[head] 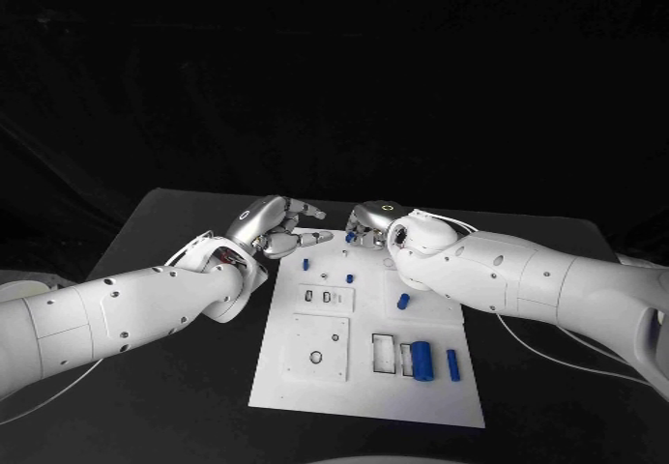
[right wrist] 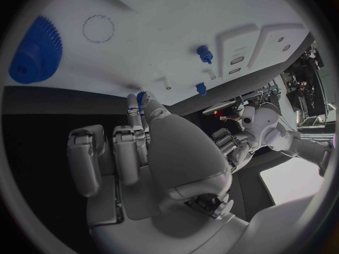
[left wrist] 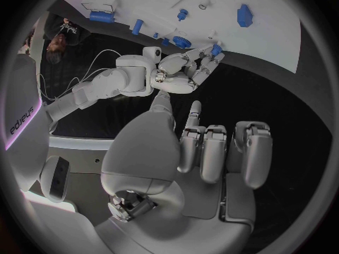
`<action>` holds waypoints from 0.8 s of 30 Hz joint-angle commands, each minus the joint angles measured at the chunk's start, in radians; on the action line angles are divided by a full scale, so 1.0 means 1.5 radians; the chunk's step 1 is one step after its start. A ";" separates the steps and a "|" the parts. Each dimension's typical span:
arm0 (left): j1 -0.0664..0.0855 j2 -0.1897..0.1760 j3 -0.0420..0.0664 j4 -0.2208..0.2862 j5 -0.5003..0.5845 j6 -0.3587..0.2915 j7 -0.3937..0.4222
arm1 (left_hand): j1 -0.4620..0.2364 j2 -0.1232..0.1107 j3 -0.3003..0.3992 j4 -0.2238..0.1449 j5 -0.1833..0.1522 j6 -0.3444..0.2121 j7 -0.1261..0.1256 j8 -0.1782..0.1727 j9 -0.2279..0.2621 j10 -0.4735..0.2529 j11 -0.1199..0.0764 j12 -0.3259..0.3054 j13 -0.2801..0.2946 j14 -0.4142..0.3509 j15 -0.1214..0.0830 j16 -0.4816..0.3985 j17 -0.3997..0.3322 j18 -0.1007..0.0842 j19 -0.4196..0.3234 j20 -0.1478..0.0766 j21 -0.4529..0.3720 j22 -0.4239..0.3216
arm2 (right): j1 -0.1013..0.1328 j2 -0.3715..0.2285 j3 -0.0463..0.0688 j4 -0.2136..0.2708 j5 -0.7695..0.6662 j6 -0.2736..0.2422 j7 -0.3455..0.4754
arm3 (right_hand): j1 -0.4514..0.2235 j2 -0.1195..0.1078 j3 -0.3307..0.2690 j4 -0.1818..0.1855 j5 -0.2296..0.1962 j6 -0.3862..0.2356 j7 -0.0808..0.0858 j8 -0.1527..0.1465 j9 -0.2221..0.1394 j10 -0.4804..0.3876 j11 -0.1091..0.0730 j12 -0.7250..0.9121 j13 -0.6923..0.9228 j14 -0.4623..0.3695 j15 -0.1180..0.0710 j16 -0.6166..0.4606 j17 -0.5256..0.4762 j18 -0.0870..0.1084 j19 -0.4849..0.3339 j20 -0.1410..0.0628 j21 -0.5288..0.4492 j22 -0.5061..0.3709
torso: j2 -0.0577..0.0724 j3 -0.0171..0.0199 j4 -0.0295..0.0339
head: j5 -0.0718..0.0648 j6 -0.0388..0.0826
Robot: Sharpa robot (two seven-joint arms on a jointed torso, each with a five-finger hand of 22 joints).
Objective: Assemble the parts on the task board
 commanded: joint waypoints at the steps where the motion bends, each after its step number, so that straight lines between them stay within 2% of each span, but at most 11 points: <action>1: 0.001 0.001 0.001 0.001 -0.003 -0.004 0.001 | -0.001 0.006 -0.002 0.000 -0.002 -0.003 0.002 -0.003 -0.001 0.070 0.006 0.002 0.176 0.072 0.005 0.002 0.176 -0.005 0.071 0.004 0.002 0.176 | 0.000 0.001 0.000 -0.001 -0.010 0.019 -0.011 | -0.002 -0.006 0.002 0.002 -0.001 -0.006 -0.001 -0.002 0.000 -0.005 0.000 -0.003 -0.001 0.068 0.005 0.003 0.175 -0.005 0.071 0.006 0.003 0.176 | 0.000 0.0004 -0.0003 | 0.000 -0.001; 6: 0.001 0.001 0.001 0.001 -0.003 -0.003 0.001 | -0.001 0.006 -0.002 0.000 -0.002 -0.003 0.002 -0.003 -0.001 0.070 0.006 0.002 0.176 0.072 0.005 0.002 0.176 -0.005 0.071 0.004 0.002 0.176 | 0.000 0.002 0.000 -0.001 -0.010 0.022 -0.013 | -0.004 -0.011 0.006 0.006 -0.002 -0.019 -0.001 -0.003 -0.001 -0.013 0.005 -0.003 -0.001 0.068 0.010 0.003 0.175 -0.005 0.071 0.010 0.003 0.176 | 0.000 0.0003 -0.0005 | 0.000 -0.002; 9: 0.001 0.001 0.001 0.001 -0.003 -0.003 0.000 | -0.001 0.006 -0.002 0.000 -0.002 -0.003 0.002 -0.003 -0.001 0.070 0.006 0.002 0.176 0.072 0.005 0.002 0.176 -0.005 0.071 0.004 0.002 0.176 | 0.000 0.002 0.000 -0.001 -0.011 0.024 -0.013 | -0.006 -0.017 0.009 0.008 -0.002 -0.036 -0.006 -0.003 -0.001 -0.020 0.009 -0.003 -0.001 0.068 0.014 0.003 0.175 -0.005 0.071 0.014 0.003 0.176 | 0.000 0.0004 -0.0006 | 0.000 -0.001; 15: 0.001 0.001 0.001 0.001 -0.003 -0.003 0.000 | -0.001 0.006 -0.002 0.000 -0.002 -0.003 0.002 -0.003 -0.001 0.070 0.006 0.002 0.176 0.072 0.005 0.002 0.176 -0.005 0.071 0.004 0.002 0.176 | 0.000 0.003 0.000 0.000 -0.011 0.029 -0.019 | -0.019 -0.038 0.010 0.014 -0.003 -0.124 -0.023 -0.003 -0.002 -0.057 0.012 -0.003 0.000 0.068 0.015 0.003 0.175 -0.005 0.071 0.018 0.003 0.176 | 0.000 0.0000 -0.0007 | -0.002 -0.002; 17: 0.001 0.001 0.001 0.001 -0.003 -0.003 0.000 | -0.001 0.006 -0.002 0.000 -0.002 -0.003 0.002 -0.003 -0.001 0.070 0.006 0.002 0.176 0.072 0.005 0.002 0.176 -0.005 0.071 0.004 0.002 0.176 | 0.000 0.002 0.000 0.000 -0.011 0.027 -0.020 | -0.023 -0.043 0.008 0.014 -0.003 -0.171 -0.028 -0.006 -0.004 -0.066 0.013 -0.002 0.000 0.068 0.015 0.003 0.175 -0.005 0.071 0.018 0.003 0.176 | 0.000 -0.0001 -0.0004 | -0.002 -0.002; 20: 0.001 0.001 0.001 0.001 -0.003 -0.003 0.000 | -0.001 0.006 -0.002 0.000 -0.002 -0.003 0.002 -0.003 -0.001 0.070 0.006 0.002 0.176 0.072 0.005 0.002 0.176 -0.005 0.071 0.004 0.002 0.176 | 0.000 -0.001 0.000 0.003 -0.009 0.015 -0.019 | -0.029 -0.048 0.004 0.015 -0.004 -0.200 -0.024 -0.006 -0.005 -0.073 0.014 -0.002 0.000 0.068 0.015 0.003 0.175 -0.005 0.071 0.018 0.003 0.176 | 0.000 0.0000 -0.0002 | -0.001 -0.003; 24: 0.001 0.001 0.001 0.000 -0.003 -0.003 0.001 | -0.001 0.006 -0.002 0.000 -0.002 -0.003 0.002 -0.003 -0.001 0.070 0.006 0.002 0.176 0.072 0.005 0.002 0.176 -0.005 0.071 0.004 0.002 0.176 | 0.000 -0.015 0.000 0.020 0.008 -0.025 -0.011 | -0.043 -0.058 -0.006 0.018 -0.004 -0.215 -0.009 -0.005 -0.004 -0.080 0.013 -0.001 0.001 0.068 0.008 0.003 0.175 -0.005 0.071 0.013 0.003 0.176 | 0.000 0.0005 -0.0003 | 0.000 -0.001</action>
